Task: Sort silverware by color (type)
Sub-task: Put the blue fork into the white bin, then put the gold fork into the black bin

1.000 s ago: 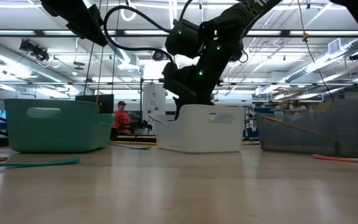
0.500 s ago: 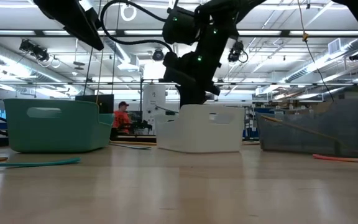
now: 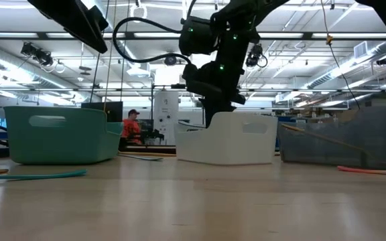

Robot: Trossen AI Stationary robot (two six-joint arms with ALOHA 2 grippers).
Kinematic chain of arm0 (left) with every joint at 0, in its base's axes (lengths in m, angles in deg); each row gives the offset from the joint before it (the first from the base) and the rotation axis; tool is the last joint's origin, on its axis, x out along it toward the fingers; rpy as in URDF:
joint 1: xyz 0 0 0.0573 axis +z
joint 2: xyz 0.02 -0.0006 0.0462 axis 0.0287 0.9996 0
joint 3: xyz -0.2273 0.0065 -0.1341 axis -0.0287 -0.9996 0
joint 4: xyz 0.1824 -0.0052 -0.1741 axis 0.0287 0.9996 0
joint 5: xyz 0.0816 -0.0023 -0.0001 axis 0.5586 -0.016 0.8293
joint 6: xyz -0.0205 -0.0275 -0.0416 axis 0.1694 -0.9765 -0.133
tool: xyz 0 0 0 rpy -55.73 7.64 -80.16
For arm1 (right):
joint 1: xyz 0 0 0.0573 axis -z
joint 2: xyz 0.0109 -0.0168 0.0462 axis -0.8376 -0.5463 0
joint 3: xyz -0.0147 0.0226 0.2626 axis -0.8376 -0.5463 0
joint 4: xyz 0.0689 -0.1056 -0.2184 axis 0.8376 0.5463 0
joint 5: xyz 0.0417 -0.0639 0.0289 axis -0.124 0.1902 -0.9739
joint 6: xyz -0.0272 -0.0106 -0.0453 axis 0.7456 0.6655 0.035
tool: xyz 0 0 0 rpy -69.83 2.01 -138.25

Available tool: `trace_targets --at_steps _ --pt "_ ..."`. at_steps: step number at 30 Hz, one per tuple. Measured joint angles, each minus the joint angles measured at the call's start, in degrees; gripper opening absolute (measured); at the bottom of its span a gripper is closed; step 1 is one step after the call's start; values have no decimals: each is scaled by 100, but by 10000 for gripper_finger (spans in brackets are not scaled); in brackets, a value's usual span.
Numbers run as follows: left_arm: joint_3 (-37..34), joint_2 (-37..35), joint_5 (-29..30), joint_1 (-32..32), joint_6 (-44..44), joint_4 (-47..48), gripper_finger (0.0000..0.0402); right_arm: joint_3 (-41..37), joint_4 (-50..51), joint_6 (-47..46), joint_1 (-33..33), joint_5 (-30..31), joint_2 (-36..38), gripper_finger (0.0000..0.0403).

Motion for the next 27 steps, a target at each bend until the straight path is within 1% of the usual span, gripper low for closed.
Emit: trace_targets --at_steps 4,9,11,13,16,17,18,20,22,24,27 --pt "0 0 -4 -2 30 38 153 0 1 9 0 -30 0 57" --pt "0 2 23 11 239 40 153 2 18 92 0 -336 0 83" --pt "0 1 266 41 480 52 153 36 205 74 13 -461 64 91" --pt "0 0 513 127 745 145 153 82 237 77 13 -460 220 96" --pt "0 0 622 390 953 429 153 94 261 96 -31 -337 464 98" --pt "0 1 540 479 904 545 153 94 279 86 -69 -297 506 97" --pt "0 0 301 556 827 650 153 92 312 47 -122 -249 546 97" --pt "-2 2 -438 640 563 730 153 90 326 -39 -289 -81 652 96" --pt "-2 2 -1027 604 266 685 153 92 225 -52 -493 233 708 96" --pt "-2 1 -1276 482 -105 664 153 88 92 -137 -698 633 697 96" --pt "-2 0 -1416 183 -866 683 153 28 -214 -223 -1004 1093 697 96"
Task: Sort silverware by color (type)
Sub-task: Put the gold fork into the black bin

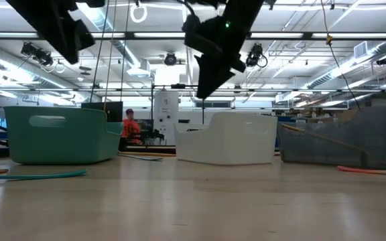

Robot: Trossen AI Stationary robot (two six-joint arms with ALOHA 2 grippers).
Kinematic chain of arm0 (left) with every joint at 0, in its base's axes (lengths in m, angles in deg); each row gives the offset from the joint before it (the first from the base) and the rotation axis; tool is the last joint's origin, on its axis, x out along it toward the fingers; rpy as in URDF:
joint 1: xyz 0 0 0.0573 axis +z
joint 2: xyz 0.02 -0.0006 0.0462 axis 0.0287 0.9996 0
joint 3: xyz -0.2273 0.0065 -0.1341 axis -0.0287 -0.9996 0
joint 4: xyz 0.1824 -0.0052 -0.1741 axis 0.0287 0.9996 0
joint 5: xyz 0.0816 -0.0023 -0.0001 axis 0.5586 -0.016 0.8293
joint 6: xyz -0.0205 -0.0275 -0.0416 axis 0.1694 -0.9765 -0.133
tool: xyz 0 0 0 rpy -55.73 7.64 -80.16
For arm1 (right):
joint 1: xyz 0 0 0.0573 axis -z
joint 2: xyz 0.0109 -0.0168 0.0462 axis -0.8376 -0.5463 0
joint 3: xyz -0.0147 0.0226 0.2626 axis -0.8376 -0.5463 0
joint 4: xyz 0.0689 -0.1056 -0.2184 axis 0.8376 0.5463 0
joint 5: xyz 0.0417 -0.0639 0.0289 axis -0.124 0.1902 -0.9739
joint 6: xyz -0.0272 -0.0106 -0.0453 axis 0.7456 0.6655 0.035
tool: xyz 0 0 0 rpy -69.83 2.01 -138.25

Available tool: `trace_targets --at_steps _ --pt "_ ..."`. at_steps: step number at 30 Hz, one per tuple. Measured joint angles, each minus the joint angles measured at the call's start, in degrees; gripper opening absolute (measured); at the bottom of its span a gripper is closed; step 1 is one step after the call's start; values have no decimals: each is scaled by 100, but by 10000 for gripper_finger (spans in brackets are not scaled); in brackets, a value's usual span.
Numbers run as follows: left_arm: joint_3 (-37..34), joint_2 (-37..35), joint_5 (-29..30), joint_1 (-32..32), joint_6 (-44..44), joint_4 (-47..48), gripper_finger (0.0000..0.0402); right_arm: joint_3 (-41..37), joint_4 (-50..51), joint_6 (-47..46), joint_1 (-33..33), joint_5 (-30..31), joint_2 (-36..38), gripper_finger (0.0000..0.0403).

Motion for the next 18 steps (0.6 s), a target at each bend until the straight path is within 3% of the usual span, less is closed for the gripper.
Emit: trace_targets --at_steps 8,14,18 --pt "0 0 -166 -916 -2586 7 153 -43 -632 493 -728 741 -7 96" --pt "2 221 545 -1684 -4537 -15 153 -187 -1608 1012 -1289 690 -28 96" --pt "2 644 719 -2089 -5456 -26 153 -525 -2274 1091 -1605 613 -43 96"
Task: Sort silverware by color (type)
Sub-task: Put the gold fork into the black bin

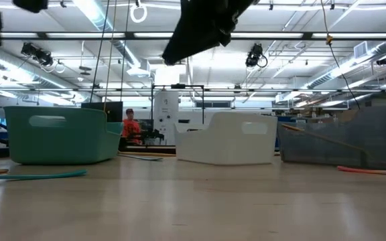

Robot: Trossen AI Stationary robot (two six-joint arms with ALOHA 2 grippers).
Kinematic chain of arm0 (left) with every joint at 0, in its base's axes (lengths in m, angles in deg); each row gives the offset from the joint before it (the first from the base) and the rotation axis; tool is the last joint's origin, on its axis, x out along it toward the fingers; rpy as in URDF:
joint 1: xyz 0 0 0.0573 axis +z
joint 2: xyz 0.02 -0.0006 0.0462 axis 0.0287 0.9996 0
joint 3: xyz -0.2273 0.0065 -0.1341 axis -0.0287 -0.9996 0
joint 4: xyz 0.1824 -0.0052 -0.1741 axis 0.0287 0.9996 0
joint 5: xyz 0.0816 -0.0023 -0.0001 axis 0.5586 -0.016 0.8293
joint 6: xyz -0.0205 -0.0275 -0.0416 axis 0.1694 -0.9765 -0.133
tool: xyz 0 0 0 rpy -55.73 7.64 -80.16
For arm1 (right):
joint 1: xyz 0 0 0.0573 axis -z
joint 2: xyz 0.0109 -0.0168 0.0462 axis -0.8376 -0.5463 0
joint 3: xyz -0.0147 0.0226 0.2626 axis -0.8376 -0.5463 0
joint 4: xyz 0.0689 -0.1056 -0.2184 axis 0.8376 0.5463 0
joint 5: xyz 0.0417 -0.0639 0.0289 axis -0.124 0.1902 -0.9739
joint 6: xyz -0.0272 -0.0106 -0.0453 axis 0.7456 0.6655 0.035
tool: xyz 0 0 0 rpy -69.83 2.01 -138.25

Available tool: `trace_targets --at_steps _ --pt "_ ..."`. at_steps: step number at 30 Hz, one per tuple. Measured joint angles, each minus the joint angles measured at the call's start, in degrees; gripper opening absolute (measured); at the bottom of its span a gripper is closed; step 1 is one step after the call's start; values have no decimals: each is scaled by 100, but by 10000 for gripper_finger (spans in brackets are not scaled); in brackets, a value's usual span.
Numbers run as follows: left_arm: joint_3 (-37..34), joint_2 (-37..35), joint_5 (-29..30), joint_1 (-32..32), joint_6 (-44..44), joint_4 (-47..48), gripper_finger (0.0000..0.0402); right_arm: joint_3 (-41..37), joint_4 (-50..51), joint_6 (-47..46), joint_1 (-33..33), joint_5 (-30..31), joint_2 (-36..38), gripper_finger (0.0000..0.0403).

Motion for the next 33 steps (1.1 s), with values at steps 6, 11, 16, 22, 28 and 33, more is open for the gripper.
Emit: trace_targets --at_steps 6,11,16,22,28,33 --pt "0 637 9 -297 -1093 12 152 -475 -868 -79 -420 -82 -3 96" --pt "0 1050 87 -402 -1684 17 143 -987 -1662 -98 -669 -61 -16 96" --pt "227 1441 107 -327 -1938 61 141 -1213 -1768 -44 -698 101 -14 96" --pt "1016 2161 109 -255 -1936 746 141 -1408 -1998 -15 -694 169 -16 96" --pt "1609 2617 133 -243 -1957 1029 141 -1418 -1990 5 -709 169 -15 96" --pt "1768 2817 245 -233 -1964 1043 141 -1418 -1945 133 -740 22 -14 96"
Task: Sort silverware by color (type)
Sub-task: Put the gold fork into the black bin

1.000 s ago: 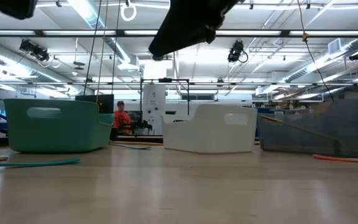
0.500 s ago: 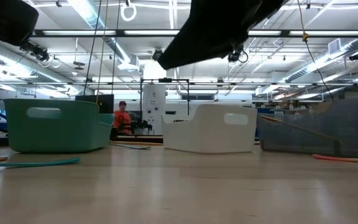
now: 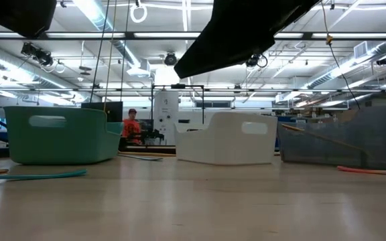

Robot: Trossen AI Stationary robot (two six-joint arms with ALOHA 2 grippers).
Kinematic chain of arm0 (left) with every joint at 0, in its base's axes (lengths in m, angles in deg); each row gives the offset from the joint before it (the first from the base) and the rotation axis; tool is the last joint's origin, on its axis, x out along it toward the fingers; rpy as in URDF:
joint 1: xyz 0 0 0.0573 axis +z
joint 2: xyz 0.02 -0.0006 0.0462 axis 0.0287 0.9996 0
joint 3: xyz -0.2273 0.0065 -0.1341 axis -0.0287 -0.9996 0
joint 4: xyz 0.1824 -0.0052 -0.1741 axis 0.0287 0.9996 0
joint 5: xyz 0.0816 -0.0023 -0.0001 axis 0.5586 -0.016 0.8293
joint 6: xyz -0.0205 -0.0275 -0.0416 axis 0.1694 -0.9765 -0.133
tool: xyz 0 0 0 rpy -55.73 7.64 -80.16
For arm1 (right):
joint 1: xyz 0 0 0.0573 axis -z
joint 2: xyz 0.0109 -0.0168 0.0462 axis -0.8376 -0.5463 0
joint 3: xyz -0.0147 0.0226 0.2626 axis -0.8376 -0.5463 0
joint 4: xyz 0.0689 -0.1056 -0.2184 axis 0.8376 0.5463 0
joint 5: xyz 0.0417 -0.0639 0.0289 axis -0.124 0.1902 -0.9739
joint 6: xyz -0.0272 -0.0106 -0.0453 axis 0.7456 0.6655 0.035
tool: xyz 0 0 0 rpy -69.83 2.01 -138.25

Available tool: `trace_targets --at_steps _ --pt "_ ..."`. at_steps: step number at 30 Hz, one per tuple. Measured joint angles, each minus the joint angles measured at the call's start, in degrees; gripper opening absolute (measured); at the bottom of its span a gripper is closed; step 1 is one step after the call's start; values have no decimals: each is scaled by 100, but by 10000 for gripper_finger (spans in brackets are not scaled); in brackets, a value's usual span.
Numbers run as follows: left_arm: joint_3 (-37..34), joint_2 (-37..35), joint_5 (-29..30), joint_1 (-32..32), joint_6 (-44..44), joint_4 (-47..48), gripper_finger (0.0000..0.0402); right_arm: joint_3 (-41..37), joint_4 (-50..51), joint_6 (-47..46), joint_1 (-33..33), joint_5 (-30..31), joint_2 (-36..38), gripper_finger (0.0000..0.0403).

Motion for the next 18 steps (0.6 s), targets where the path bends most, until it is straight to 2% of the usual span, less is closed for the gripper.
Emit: trace_targets --at_steps 13,18 --pt "2 289 297 -2 3 0 141 0 139 17 7 -43 0 96" --pt "0 289 353 -44 -14 -12 141 -322 -248 20 22 -27 2 96"
